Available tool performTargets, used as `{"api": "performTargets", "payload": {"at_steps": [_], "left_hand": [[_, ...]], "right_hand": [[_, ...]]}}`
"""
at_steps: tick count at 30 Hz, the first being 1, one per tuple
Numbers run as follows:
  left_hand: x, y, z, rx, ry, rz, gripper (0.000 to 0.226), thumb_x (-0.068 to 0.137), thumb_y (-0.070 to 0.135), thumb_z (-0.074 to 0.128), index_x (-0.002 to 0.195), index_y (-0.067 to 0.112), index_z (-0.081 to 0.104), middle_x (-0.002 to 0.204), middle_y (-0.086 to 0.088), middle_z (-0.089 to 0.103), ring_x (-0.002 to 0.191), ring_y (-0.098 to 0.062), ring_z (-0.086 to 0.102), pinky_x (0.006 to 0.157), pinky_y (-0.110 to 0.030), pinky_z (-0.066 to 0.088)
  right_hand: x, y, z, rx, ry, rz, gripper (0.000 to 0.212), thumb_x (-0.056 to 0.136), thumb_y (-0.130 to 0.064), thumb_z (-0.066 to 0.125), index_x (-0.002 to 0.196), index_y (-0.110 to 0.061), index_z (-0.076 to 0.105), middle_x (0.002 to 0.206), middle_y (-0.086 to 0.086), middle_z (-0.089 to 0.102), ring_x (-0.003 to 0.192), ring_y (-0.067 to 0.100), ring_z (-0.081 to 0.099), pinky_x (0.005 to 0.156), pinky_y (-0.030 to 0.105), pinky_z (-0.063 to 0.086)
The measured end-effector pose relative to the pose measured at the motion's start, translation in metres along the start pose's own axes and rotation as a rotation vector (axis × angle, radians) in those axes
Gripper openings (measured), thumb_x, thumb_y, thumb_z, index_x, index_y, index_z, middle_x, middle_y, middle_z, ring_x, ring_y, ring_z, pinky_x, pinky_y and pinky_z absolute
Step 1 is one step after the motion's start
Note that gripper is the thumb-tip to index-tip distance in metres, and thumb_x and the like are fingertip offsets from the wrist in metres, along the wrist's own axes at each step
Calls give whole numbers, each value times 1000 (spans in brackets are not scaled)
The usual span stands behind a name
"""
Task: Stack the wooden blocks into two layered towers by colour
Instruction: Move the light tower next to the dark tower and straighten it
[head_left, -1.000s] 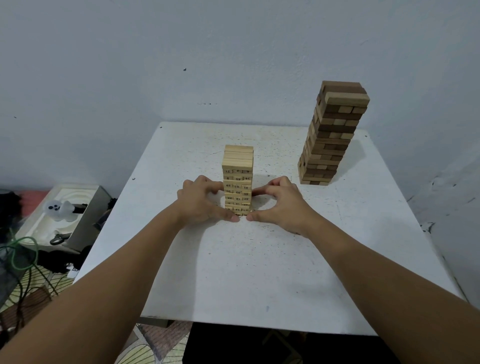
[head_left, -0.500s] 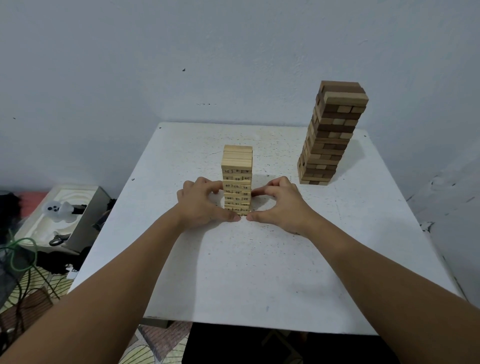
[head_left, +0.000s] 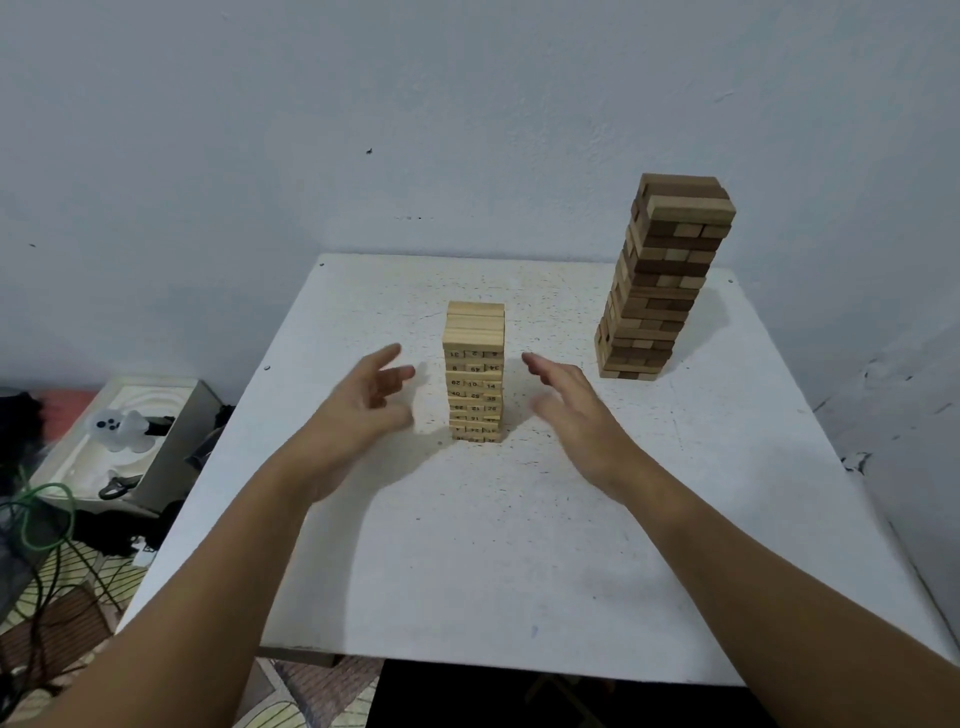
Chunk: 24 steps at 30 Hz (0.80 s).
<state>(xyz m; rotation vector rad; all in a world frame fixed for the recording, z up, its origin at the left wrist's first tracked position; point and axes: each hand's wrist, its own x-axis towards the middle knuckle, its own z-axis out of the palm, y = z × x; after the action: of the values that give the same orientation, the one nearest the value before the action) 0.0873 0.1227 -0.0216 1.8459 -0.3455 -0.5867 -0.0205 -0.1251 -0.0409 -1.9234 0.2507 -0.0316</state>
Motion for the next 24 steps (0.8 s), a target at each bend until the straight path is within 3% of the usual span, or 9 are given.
{"api": "performTargets", "payload": {"at_steps": [3, 4, 7, 10, 12, 16, 19, 21, 24], "left_hand": [[-5, 7, 22, -473, 221, 11, 56, 100, 36, 52, 154, 22, 46, 147, 2, 57, 138, -12, 49, 122, -36, 33], [-5, 10, 33, -569, 235, -4, 57, 104, 47, 42, 155, 20, 45, 152, 0, 53, 143, -14, 45, 125, -37, 27], [1, 15, 63, -696, 241, -28, 91, 97, 79, 24, 161, 16, 34, 164, -2, 38, 153, -14, 31, 128, -39, 18], [4, 18, 80, -738, 158, -36, 121, 72, 104, 24, 161, 22, 35, 163, -1, 41, 152, -18, 36, 128, -46, 19], [3, 19, 87, -738, 113, 5, 127, 66, 107, 22, 159, 22, 40, 154, -4, 53, 144, -24, 48, 125, -48, 26], [-2, 21, 98, -738, 73, 97, 118, 77, 96, 7, 149, 14, 52, 138, -12, 66, 131, -29, 60, 122, -51, 33], [-2, 18, 98, -732, 56, 135, 117, 80, 95, 6, 146, 12, 56, 137, -15, 66, 132, -31, 60, 122, -52, 32], [-1, 16, 97, -710, 49, 154, 118, 81, 94, 4, 143, 10, 58, 137, -17, 66, 133, -31, 59, 122, -52, 32], [0, 16, 97, -702, 23, 160, 119, 81, 92, 3, 143, 7, 58, 138, -17, 65, 134, -30, 59, 122, -50, 32]], "right_hand": [[1, -10, 21, 462, 105, 50, 68, 97, -56, 37, 161, -35, 28, 164, -14, 34, 152, 4, 26, 128, 36, 15], [2, -15, 30, 577, 142, 69, 68, 100, -59, 36, 162, -33, 26, 166, -13, 32, 153, 4, 24, 128, 35, 14], [3, -29, 54, 728, 203, 99, 71, 104, -66, 27, 164, -28, 20, 168, -13, 26, 154, 3, 21, 125, 31, 16], [5, -34, 66, 789, 243, 110, 73, 103, -67, 18, 165, -29, 14, 169, -15, 19, 153, 3, 20, 112, 24, 24], [7, -34, 69, 821, 246, 106, 84, 96, -78, 20, 165, -30, 11, 170, -15, 16, 154, 4, 19, 115, 27, 27], [8, -35, 75, 837, 249, 103, 100, 86, -86, 23, 166, -29, 10, 171, -13, 16, 155, 5, 20, 128, 38, 22], [6, -37, 77, 824, 251, 51, 83, 100, -74, 13, 162, -21, 30, 162, -6, 42, 144, 5, 43, 119, 34, 37], [3, -42, 77, 797, 241, 17, 72, 106, -62, 8, 135, -22, 60, 126, -10, 72, 118, 1, 65, 97, 23, 51], [1, -46, 78, 799, 216, 6, 68, 109, -55, 5, 111, -30, 68, 103, -16, 77, 103, -4, 69, 82, 13, 52]]}}
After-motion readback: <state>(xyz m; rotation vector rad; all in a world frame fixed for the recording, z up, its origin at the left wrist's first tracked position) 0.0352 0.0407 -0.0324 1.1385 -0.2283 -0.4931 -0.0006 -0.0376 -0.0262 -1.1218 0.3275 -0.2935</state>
